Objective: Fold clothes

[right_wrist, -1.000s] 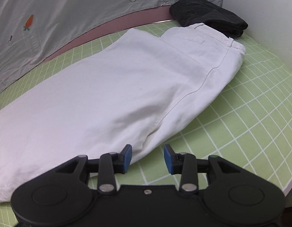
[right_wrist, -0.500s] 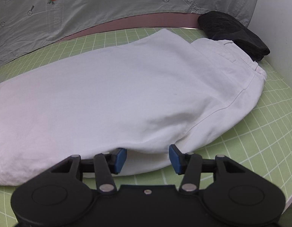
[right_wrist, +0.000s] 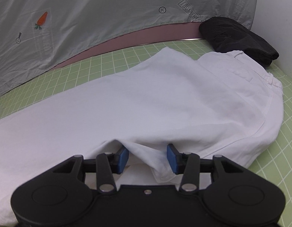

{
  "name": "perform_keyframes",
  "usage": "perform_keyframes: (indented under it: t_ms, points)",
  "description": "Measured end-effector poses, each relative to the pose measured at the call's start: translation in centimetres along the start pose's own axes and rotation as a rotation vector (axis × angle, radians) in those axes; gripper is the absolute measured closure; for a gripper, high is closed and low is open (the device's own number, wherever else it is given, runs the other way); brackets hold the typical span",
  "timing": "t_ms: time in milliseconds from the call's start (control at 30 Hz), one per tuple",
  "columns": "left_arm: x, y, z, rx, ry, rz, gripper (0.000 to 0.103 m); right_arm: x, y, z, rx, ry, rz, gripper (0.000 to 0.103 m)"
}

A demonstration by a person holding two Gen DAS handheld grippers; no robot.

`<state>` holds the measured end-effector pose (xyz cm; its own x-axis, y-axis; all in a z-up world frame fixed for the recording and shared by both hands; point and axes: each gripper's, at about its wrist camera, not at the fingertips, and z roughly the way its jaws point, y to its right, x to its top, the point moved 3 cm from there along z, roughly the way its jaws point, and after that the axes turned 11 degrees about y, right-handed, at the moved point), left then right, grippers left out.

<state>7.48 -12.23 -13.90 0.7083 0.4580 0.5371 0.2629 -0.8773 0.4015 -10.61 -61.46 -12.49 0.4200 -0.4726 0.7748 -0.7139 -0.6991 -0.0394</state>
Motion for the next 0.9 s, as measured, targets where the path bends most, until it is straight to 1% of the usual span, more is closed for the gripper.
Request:
perform_keyframes:
  t_ms: [67,200,367,567,700,900]
  points:
    - [-0.2,-0.6,-0.5,0.015,0.003,0.006,0.09,-0.4,-0.2,-0.3,-0.007,-0.002,-0.022,0.058]
    - [-0.4,-1.0,-0.8,0.022,-0.019,-0.005,0.087,-1.7,0.2,-0.5,-0.028,-0.031,-0.041,0.057]
    - [-0.7,-1.5,-1.1,0.03,-0.049,-0.02,0.081,-2.6,0.9,-0.9,-0.045,-0.051,-0.014,0.056]
    - [-0.9,-2.0,-1.5,0.043,-0.077,-0.035,0.08,-3.3,1.4,-1.7,-0.063,-0.057,0.008,0.055]
    - [-0.4,-2.7,-1.7,0.056,-0.061,-0.076,0.08,-3.9,1.9,-2.2,-0.073,-0.068,0.019,0.054]
    - [0.7,-2.9,-2.1,0.073,-0.035,-0.048,0.08,-4.6,2.3,-2.6,-0.084,-0.077,0.031,0.052]
